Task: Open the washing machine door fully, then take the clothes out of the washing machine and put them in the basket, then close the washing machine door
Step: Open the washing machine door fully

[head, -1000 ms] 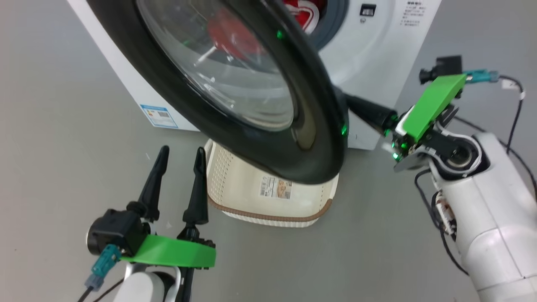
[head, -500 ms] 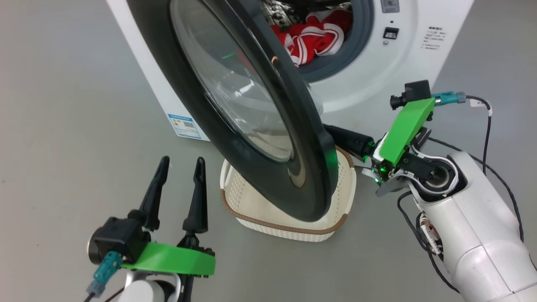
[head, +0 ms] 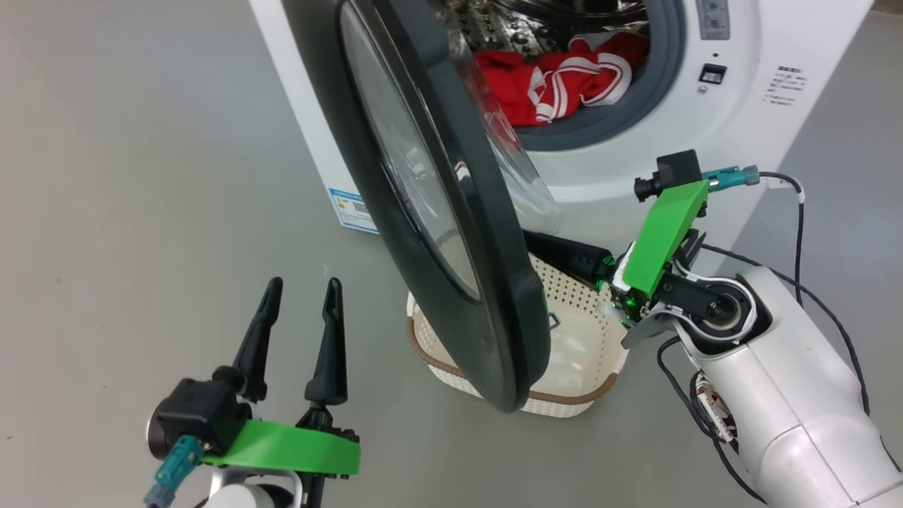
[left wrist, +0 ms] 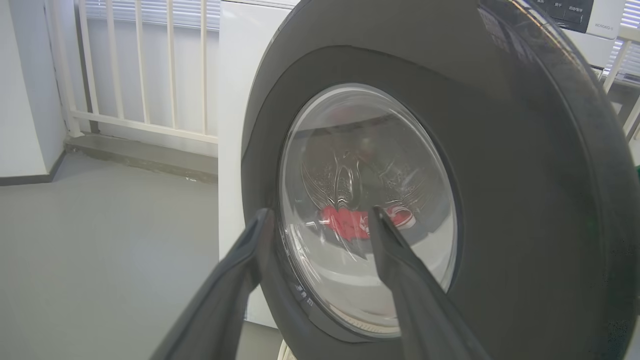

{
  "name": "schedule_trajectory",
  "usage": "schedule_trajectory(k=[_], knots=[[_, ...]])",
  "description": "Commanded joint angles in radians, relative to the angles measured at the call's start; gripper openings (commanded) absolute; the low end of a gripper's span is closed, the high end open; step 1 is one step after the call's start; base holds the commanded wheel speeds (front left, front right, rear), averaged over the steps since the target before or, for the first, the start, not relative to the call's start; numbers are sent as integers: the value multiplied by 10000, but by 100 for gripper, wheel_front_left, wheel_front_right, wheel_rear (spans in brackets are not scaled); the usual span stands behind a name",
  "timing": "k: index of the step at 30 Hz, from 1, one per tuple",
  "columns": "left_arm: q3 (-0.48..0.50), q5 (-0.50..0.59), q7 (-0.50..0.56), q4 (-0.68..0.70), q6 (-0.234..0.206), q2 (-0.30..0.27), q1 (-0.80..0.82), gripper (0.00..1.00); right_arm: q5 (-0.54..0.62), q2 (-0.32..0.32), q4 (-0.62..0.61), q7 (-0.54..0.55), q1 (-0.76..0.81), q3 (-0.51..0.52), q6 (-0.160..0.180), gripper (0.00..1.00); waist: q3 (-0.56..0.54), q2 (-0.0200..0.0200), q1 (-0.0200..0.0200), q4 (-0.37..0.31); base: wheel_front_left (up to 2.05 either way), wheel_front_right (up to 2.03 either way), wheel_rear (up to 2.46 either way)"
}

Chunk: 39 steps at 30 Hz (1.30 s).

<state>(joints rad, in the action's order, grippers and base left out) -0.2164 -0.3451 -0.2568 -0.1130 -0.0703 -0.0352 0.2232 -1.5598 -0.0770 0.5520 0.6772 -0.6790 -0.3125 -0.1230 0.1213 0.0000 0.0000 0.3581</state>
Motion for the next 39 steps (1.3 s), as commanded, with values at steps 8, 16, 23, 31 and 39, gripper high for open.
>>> schedule_trajectory(k=[8,16,23,31,39], knots=[[339,-134,-49,277,-46,-161,6,100,-183,267,-436,130,208,-592,-77,0,-131,0,1,444,0,0,0],[341,-158,-49,264,-53,-159,-70,100,-371,267,-596,202,377,-902,-77,0,-232,0,1,686,0,0,0],[307,-174,-49,236,-53,-157,-125,100,-562,267,-790,229,530,-1336,-77,0,-367,0,1,925,0,0,0],[277,-208,-49,200,-67,-155,-200,100,-780,268,-1005,228,682,-1771,-77,0,-509,0,1,1162,0,0,0],[250,-238,-49,268,-88,-154,-234,100,-946,268,-1090,128,651,-2093,-77,0,-488,0,1,1345,0,0,0]])
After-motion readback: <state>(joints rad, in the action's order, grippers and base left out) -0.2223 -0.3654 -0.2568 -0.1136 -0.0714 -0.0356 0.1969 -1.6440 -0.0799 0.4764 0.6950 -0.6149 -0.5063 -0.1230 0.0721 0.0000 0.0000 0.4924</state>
